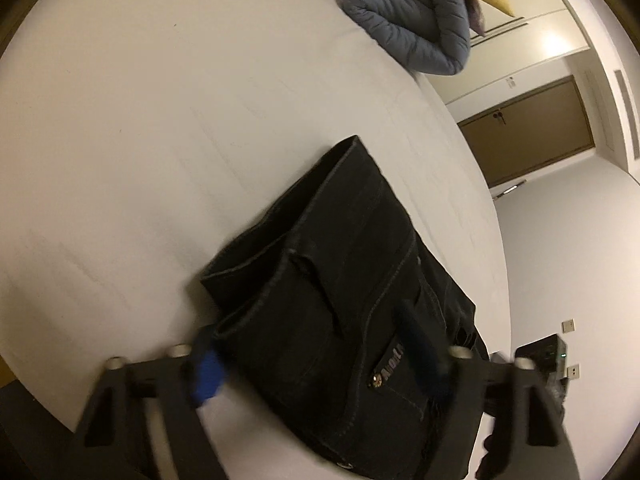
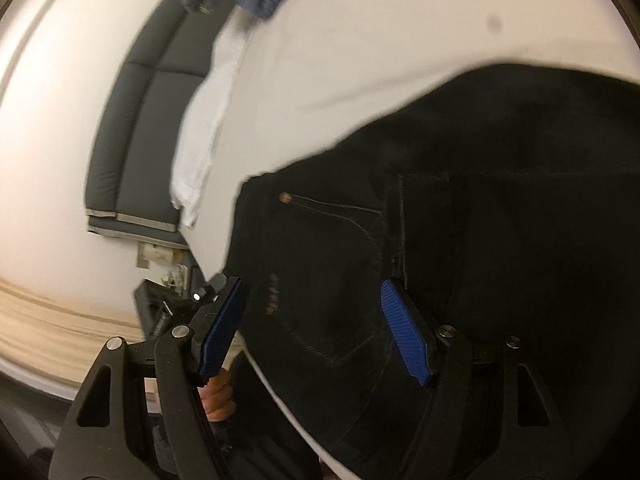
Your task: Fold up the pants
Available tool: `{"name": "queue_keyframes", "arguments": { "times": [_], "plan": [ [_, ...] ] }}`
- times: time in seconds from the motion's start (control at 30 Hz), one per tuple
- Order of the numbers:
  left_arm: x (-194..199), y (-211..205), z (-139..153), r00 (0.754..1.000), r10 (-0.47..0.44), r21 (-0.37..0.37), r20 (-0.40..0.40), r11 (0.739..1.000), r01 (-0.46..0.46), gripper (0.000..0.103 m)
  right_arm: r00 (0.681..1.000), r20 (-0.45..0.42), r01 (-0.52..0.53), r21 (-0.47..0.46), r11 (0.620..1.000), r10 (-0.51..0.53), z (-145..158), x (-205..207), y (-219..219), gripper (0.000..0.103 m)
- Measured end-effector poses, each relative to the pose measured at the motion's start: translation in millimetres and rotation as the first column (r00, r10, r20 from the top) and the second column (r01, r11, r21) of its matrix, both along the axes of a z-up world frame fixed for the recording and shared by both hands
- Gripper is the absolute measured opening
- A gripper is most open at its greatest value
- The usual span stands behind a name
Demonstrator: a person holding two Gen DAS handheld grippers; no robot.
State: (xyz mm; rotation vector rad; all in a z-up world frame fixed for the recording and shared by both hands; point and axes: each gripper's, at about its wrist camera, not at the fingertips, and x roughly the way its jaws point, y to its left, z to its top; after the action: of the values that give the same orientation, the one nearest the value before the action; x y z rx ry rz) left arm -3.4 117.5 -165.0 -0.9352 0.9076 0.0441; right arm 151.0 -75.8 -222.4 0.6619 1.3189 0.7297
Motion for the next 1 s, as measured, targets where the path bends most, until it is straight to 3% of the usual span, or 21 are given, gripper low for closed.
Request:
{"name": "queue_keyframes", "arguments": {
  "times": [0.03, 0.13, 0.23, 0.47, 0.57, 0.67, 0.8, 0.93, 1.0],
  "plan": [
    [2.8, 1.2, -1.9, 1.0, 0.006, -0.001, -0.008, 1.0, -0.006, 0.05, 1.0, -0.026, -0.002, -0.036, 0.999, 0.001, -7.5, 3.0, 3.6, 0.067],
    [3.0, 7.2, -8.3, 1.0, 0.013, -0.049, -0.005, 0.999, -0.013, 0.03, 0.998, -0.065, 0.024, -0.061, 0.998, -0.028, -18.1, 9.3, 8.8, 0.067],
    [4.2, 3.5, -3.4, 1.0, 0.006, -0.027, 0.009, 1.0, -0.006, 0.025, 0.998, -0.053, 0.016, -0.1, 0.995, -0.021, -17.1, 8.0, 15.8, 0.067],
    [6.7, -23.3, 39.9, 0.995, -0.025, 0.1, 0.096, 0.995, 0.015, 0.021, 0.999, 0.013, 0.046, -0.133, 0.99, -0.045, -19.7, 1.2, 24.9, 0.068],
    [6.9, -50.3, 70.2, 0.984, -0.091, 0.197, 0.151, 0.979, 0.061, 0.018, 0.998, 0.021, 0.058, -0.104, 0.993, -0.056, -16.8, 0.1, 23.0, 0.069],
    [10.6, -81.6, 94.6, 0.969, -0.159, 0.278, 0.189, 0.955, 0.103, 0.018, 0.993, -0.025, 0.116, -0.025, 0.993, -0.116, -7.3, -1.4, 1.0, 0.069],
    [16.2, -145.6, 119.8, 0.931, -0.299, 0.413, 0.21, 0.89, 0.193, 0.017, 0.983, 0.031, 0.18, 0.06, 0.982, -0.182, 21.9, -5.4, -47.9, 0.069],
    [20.6, -233.7, 120.4, 0.858, -0.488, 0.543, 0.161, 0.77, 0.336, 0.017, 0.977, 0.053, 0.198, 0.14, 0.97, -0.207, 41.7, -14.2, -102.6, 0.069],
    [21.7, -266.4, 111.0, 0.828, -0.546, 0.566, 0.125, 0.725, 0.393, 0.017, 0.974, 0.061, 0.207, 0.152, 0.966, -0.218, 43.5, -21.9, -118.5, 0.07]
  ]
}}
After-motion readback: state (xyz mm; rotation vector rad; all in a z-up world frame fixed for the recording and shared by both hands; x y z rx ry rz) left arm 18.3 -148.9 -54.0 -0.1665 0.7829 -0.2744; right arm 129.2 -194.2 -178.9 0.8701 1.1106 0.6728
